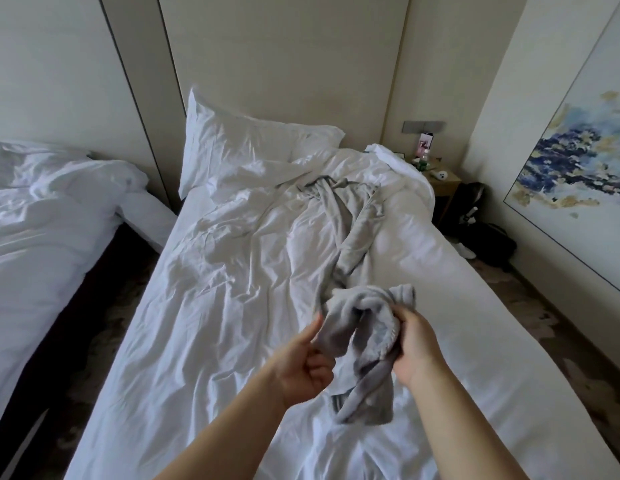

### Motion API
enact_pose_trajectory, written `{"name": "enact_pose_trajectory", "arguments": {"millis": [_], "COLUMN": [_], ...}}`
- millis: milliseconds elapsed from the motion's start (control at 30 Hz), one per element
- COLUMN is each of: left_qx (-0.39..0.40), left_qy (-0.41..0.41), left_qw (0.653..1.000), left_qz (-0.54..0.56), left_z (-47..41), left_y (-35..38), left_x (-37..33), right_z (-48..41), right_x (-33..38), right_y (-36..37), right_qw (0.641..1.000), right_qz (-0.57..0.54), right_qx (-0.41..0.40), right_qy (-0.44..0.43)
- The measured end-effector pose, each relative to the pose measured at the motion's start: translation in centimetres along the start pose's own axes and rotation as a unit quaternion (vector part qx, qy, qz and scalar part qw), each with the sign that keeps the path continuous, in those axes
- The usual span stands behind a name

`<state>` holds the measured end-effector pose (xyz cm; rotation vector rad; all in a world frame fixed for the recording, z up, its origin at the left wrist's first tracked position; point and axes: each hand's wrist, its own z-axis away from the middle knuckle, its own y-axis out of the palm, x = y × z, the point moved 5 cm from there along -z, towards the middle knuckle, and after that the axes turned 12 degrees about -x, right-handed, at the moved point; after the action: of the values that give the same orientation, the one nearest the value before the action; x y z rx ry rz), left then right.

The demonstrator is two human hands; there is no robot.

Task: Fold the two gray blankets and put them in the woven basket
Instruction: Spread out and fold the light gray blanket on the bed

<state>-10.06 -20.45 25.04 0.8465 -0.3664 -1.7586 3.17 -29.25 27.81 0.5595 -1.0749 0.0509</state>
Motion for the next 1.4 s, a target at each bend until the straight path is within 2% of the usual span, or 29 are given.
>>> {"name": "enact_pose_trajectory", "arguments": {"millis": [67, 167, 267, 367, 467, 533, 600, 667, 767, 833, 900, 1033, 1167, 1300, 1400], "left_qx": [-0.014, -0.038, 0.008, 0.015, -0.059, -0.087, -0.111, -0.093, -0.04, -0.011, -0.017, -0.036, -0.024, -0.062, -0.071], "left_qy": [0.023, 0.072, 0.13, 0.203, 0.274, 0.294, 0.292, 0.262, 0.209, 0.2, 0.207, 0.218, 0.198, 0.211, 0.216], "left_qw": [0.998, 0.995, 0.985, 0.963, 0.957, 0.95, 0.943, 0.945, 0.959, 0.958, 0.95, 0.95, 0.96, 0.955, 0.956], "left_qz": [-0.053, -0.065, -0.114, -0.177, -0.076, -0.054, -0.118, -0.17, -0.186, -0.206, -0.233, -0.219, -0.197, -0.199, -0.185], "left_z": [0.1, 0.4, 0.8, 1.3, 1.4, 1.7, 2.0, 2.3, 2.5, 2.7, 2.9, 2.9, 2.9, 2.7, 2.6], "left_y": [-0.6, -1.2, -1.5, -0.9, -0.6, -0.2, 0.2, 1.4, 3.4, 4.4, 4.8, 4.6, 5.2, 5.1, 5.0], "left_x": [0.1, -0.9, -2.2, -3.5, -5.4, -6.1, -6.0, -5.0, -3.1, -2.4, -2.2, -2.5, -2.2, -2.6, -2.9], "right_z": [0.0, 0.1, 0.7, 1.3, 1.6, 1.9, 2.3, 3.1, 4.5, 5.4, 5.3, 4.8, 4.8, 4.9, 5.0], "right_x": [0.3, 0.2, -0.3, -0.5, 0.0, 1.5, 3.3, 5.0, 5.7, 4.9, 3.8, 3.3, 3.8, 3.9, 3.9], "right_y": [0.2, 0.2, -0.4, -1.9, -3.4, -3.9, -4.6, -4.2, -0.6, 1.7, 2.1, 1.1, 1.3, 2.1, 2.5], "right_qw": [0.999, 0.998, 1.0, 0.993, 0.983, 0.983, 0.972, 0.96, 0.964, 0.945, 0.922, 0.948, 0.939, 0.941, 0.929], "right_qz": [-0.041, -0.055, -0.018, 0.053, 0.057, 0.03, 0.038, 0.044, 0.067, 0.198, 0.294, 0.271, 0.279, 0.259, 0.298], "right_qx": [0.005, 0.006, -0.013, -0.089, -0.157, -0.182, -0.226, -0.243, -0.134, -0.064, -0.048, -0.055, -0.032, 0.024, 0.033], "right_qy": [-0.002, 0.008, 0.019, 0.06, 0.078, 0.019, -0.059, -0.131, -0.22, -0.251, -0.249, -0.157, -0.201, -0.215, -0.218]}}
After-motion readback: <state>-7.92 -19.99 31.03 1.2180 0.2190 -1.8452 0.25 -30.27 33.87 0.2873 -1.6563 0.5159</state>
